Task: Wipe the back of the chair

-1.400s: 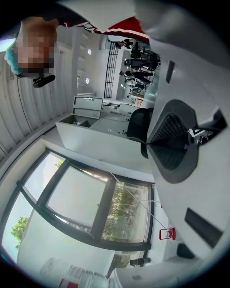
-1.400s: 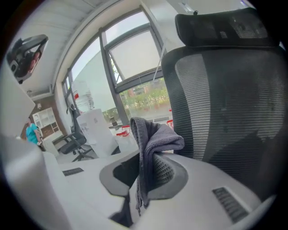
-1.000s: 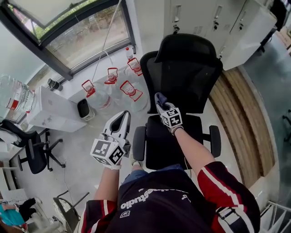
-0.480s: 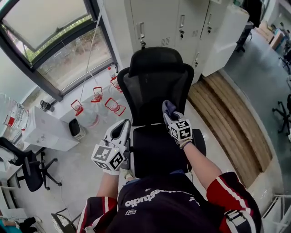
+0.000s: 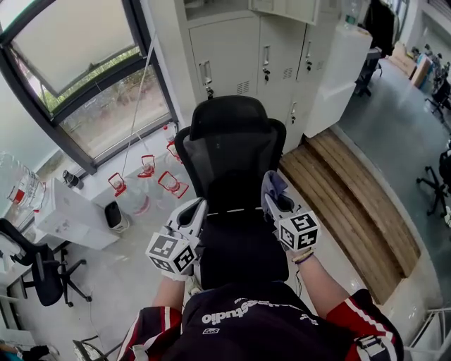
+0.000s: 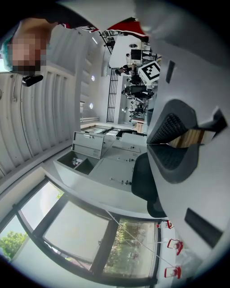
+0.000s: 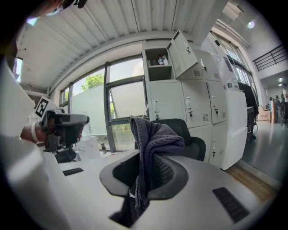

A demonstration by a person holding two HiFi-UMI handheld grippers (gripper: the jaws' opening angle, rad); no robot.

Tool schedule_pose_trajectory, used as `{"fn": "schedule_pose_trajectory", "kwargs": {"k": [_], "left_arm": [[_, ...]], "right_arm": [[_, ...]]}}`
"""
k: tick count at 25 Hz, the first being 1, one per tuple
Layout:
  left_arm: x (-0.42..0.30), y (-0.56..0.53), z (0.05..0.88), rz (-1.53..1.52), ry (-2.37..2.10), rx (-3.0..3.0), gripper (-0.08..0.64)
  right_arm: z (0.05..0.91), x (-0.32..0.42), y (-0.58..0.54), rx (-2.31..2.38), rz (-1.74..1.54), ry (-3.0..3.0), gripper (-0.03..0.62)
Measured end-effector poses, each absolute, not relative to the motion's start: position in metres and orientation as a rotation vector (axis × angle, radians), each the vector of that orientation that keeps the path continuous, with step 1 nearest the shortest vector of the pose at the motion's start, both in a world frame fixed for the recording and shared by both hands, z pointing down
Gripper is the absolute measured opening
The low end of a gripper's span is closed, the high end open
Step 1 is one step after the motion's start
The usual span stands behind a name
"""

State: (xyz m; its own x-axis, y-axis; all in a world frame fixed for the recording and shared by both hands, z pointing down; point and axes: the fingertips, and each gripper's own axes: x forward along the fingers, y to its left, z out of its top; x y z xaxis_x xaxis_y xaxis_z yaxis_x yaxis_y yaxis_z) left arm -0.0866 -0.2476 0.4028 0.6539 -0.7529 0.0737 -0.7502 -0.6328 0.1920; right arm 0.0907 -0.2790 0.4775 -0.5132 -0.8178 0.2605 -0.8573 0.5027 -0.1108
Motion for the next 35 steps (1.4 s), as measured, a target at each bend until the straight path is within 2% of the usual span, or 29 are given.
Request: {"fn": "schedule_pose_trajectory", "kwargs": {"k": [7, 24, 29, 35], "left_arm": [[-0.059, -0.248, 0.395, -0.043, -1.217, 2.654, 0.025], [-0.044, -0.230, 0.394, 0.039, -1.245, 2.631, 0.025], [-0.061, -0.205, 0.390, 0.021, -1.260, 2.646, 0.025], [-0.113, -0.139, 0.387, -0.017, -1.312, 2.611, 0.025]], "right_arm": [[0.428, 0.081, -0.258, 1.367, 0.290, -2.703, 0.063], [0.433, 0.080, -0.245, 1.263, 0.339, -2.759, 0.064], [0.433, 0.067, -0.222, 1.284, 0.325, -2.742, 0.064], [0.422, 0.041, -0.157, 1.333, 0.265, -2.711, 0.064]]}}
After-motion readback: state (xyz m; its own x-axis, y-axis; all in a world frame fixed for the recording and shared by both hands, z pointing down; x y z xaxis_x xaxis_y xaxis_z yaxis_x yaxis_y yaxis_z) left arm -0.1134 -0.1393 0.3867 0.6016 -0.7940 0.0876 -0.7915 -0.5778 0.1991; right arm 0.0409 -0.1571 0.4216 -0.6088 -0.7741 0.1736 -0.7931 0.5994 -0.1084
